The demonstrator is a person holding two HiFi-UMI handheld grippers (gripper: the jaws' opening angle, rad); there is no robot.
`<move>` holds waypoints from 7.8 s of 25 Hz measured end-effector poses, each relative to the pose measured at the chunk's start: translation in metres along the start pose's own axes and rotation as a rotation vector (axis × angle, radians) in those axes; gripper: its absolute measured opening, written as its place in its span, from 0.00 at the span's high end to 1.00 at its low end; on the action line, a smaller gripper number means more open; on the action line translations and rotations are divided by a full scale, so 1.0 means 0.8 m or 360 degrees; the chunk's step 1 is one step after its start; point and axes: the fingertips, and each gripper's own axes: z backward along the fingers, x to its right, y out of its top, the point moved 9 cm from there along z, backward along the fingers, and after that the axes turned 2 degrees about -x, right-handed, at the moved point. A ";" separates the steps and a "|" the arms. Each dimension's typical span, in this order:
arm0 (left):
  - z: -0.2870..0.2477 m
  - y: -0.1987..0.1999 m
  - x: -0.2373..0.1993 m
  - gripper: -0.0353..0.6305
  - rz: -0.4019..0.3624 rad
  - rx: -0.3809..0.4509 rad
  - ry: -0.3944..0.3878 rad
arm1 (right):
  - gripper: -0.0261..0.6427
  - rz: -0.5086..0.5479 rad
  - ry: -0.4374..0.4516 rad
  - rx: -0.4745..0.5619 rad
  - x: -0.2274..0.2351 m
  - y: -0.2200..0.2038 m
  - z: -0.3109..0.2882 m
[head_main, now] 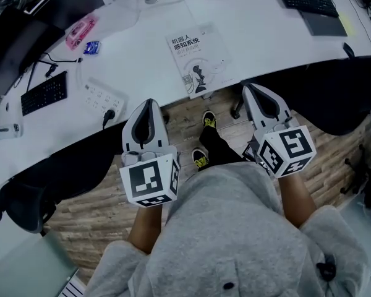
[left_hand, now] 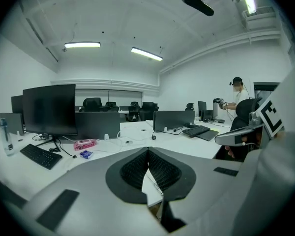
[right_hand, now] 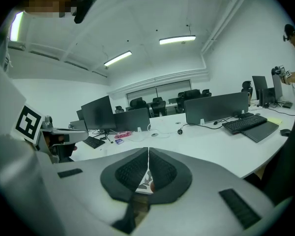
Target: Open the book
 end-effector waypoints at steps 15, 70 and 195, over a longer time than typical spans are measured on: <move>-0.092 -0.008 0.012 0.94 -0.0008 -0.0194 -0.0044 | 0.92 -0.0110 0.0005 -0.0186 0.064 -0.018 -0.058; -0.256 -0.142 0.049 0.93 0.0013 -0.0762 -0.0076 | 0.81 -0.0804 0.0248 -0.0651 0.161 -0.177 -0.147; -0.124 -0.058 -0.018 0.94 0.0126 -0.0178 0.0083 | 0.88 -0.0033 0.0790 -0.0252 0.060 -0.041 -0.151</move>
